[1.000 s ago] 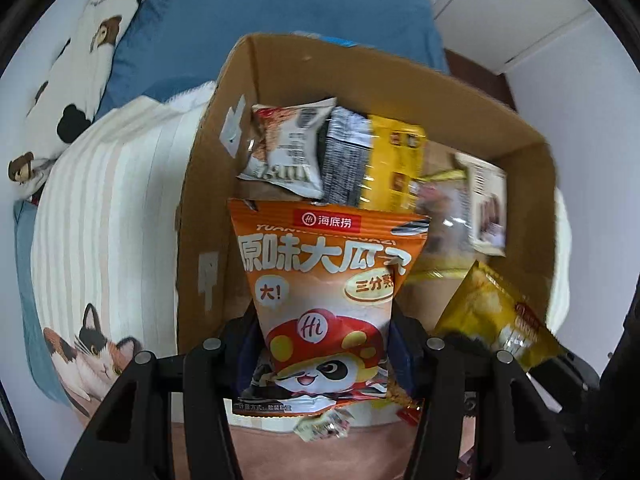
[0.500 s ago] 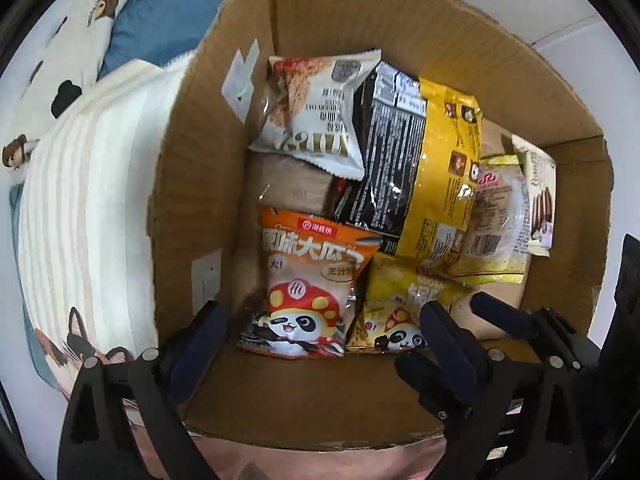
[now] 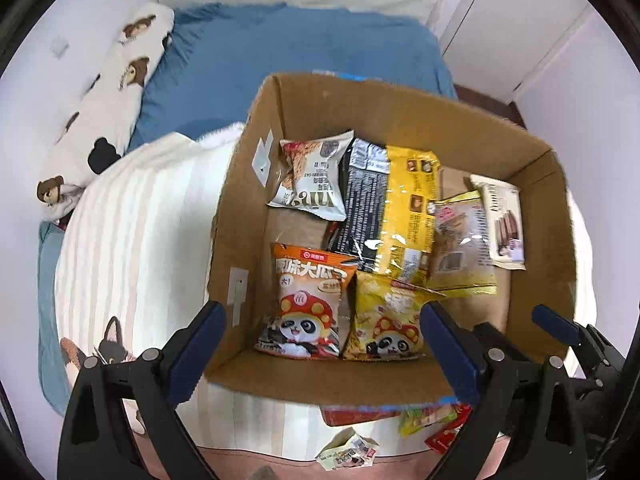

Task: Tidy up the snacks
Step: 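Carry both bags over the box and open both tools to drop them, then move both tools back to the snacks beside the milk carton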

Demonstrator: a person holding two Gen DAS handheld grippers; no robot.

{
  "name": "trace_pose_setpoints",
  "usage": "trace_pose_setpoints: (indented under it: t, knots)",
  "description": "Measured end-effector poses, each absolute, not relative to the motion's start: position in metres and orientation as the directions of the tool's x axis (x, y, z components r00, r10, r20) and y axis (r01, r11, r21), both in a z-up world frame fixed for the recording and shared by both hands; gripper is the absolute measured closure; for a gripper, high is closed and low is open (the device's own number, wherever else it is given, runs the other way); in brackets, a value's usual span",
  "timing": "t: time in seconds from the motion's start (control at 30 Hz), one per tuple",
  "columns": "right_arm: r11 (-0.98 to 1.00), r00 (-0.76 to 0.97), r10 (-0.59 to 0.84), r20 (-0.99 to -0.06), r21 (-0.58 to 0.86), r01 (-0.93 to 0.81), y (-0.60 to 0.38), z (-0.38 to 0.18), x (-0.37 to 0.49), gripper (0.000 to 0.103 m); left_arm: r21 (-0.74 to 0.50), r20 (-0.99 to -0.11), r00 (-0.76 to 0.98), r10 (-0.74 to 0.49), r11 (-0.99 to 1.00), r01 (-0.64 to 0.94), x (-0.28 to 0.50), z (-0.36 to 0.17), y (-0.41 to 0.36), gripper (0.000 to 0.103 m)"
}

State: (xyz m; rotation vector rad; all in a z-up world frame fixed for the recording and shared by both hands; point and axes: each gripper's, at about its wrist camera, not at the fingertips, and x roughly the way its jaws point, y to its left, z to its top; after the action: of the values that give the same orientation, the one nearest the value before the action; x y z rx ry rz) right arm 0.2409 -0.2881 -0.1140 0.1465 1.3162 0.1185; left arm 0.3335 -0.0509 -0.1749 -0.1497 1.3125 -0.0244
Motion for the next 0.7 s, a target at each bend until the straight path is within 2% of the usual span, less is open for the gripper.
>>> trace_pose_setpoints:
  t: [0.17, 0.43, 0.57, 0.7]
  knots:
    - [0.991, 0.331, 0.122, -0.936, 0.133, 0.011, -0.301, -0.083, 0.216, 0.004, -0.121, -0.935, 0.343, -0.090, 0.990, -0.069, 0.306, -0.151, -0.056, 0.004]
    - [0.988, 0.407, 0.131, -0.904, 0.155, 0.025, -0.311, -0.046, 0.160, 0.004, -0.104, -0.886, 0.456, -0.077, 0.994, -0.034, 0.250, -0.114, -0.067, 0.004]
    - [0.991, 0.372, 0.096, -0.923, 0.124, 0.051, -0.324, -0.067, 0.117, 0.004, -0.066, -0.881, 0.471, -0.056, 0.998, -0.005, 0.214, -0.120, -0.077, 0.004]
    - [0.982, 0.249, 0.097, -0.964, 0.132, 0.131, -0.350, -0.122, 0.069, 0.004, -0.019, -0.918, 0.394, -0.031, 0.999, 0.034, 0.182, -0.164, -0.091, 0.004]
